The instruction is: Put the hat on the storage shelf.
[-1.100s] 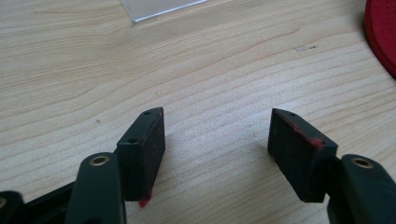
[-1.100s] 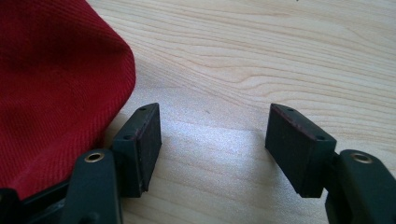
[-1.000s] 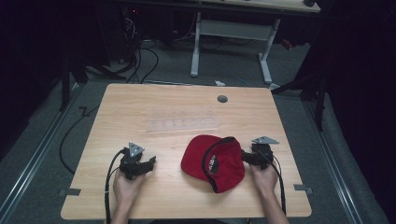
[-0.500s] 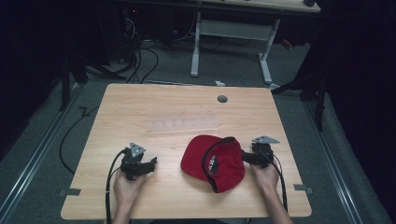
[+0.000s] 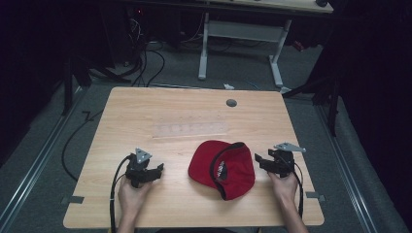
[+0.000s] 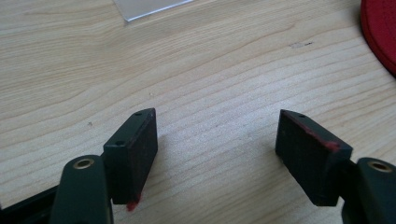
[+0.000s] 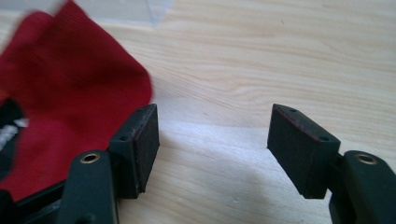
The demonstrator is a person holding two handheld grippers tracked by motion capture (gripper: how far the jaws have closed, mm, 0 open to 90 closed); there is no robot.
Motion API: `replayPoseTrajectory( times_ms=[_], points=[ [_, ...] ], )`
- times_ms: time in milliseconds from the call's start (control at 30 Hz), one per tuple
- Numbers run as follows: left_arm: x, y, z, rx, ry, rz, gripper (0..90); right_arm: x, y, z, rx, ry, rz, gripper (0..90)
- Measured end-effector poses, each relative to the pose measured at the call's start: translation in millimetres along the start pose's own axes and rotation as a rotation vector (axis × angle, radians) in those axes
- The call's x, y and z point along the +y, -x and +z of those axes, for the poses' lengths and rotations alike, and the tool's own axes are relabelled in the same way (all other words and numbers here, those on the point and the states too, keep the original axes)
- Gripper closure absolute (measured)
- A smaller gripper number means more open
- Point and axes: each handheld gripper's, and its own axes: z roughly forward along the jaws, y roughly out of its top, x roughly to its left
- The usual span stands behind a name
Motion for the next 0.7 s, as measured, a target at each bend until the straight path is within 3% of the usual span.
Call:
replayPoseTrajectory(
  times_ms=[200, 333, 433, 700],
  points=[
    [0.0, 0.1, 0.1, 0.0, -0.001, 0.001, 29.6, 9.8, -10.0, -5.4, 0.089, 0.006, -0.028, 29.1],
    [0.0, 0.1, 0.1, 0.0, 0.0, 0.001, 29.5, 15.5, -12.4, -5.3, 0.121, 0.011, -0.031, 27.4],
    [-0.1, 0.1, 0.2, 0.001, 0.001, 0.002, 29.5, 22.9, -18.9, -2.7, 0.154, 0.013, -0.058, 26.4],
    [0.1, 0.0, 0.4, 0.0, 0.001, -0.001, 29.5, 36.4, -31.1, 7.9, 0.186, -0.002, -0.11, 23.9]
  ],
)
